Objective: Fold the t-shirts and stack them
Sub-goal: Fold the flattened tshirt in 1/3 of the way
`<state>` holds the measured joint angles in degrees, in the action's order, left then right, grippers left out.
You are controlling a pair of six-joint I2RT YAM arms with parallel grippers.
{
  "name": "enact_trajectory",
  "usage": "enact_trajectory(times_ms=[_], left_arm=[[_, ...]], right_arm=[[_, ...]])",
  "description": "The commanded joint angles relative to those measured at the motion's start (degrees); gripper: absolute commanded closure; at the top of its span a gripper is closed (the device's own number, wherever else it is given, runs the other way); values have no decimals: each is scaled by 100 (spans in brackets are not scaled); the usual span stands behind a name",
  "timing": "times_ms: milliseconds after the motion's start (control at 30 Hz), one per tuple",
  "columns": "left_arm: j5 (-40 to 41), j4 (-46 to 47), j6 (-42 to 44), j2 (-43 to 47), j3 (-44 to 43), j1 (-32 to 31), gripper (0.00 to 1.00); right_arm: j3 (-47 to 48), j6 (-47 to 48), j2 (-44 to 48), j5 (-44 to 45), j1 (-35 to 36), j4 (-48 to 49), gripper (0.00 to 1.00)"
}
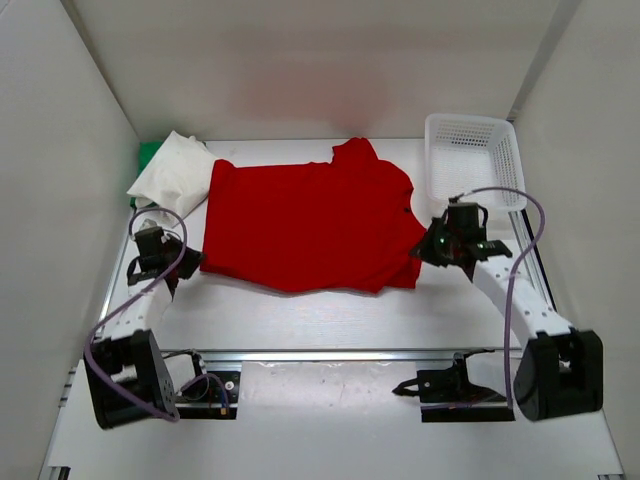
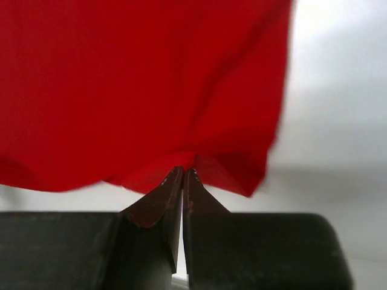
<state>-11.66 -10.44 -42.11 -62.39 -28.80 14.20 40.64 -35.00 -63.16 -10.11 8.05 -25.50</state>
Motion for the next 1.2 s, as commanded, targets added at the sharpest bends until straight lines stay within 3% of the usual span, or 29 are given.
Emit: enact_trajectory(times_ms=[0, 67, 400, 767, 867, 933, 967, 1033, 1133, 1167], left_arm=[[112, 691, -385, -554, -407, 13, 100], [41, 753, -386, -1045, -626, 66, 100], [288, 929, -430, -2364, -1480, -75, 100], [489, 851, -246, -3024, -2217, -145, 100], [271, 823, -175, -3165, -2271, -93, 90], [217, 833, -87, -3087, -2227, -57, 63], [182, 824, -105, -2921, -2140, -31, 55], [504, 859, 9, -1959, -1703, -152, 55], [402, 1008, 9, -1567, -1235, -224, 59], [349, 1009, -77, -1522, -981, -259, 61]], right_arm=[[803, 319, -704, -227, -58, 774, 100], [1286, 406, -1223, 86, -84, 792, 100], [2957, 539, -3070, 44, -278, 845, 100], [4460, 705, -4405, 26, -348, 625, 99], [5074, 802, -4767, 44, -305, 389, 100], [5268, 767, -4951, 18, -252, 308, 94], [5322, 776, -4952, 35, -234, 300, 85], [5070, 828, -4543, 228, -77, 518, 63], [4735, 741, -4041, 334, 2, 633, 59], [4281, 706, -3664, 308, -32, 842, 64]])
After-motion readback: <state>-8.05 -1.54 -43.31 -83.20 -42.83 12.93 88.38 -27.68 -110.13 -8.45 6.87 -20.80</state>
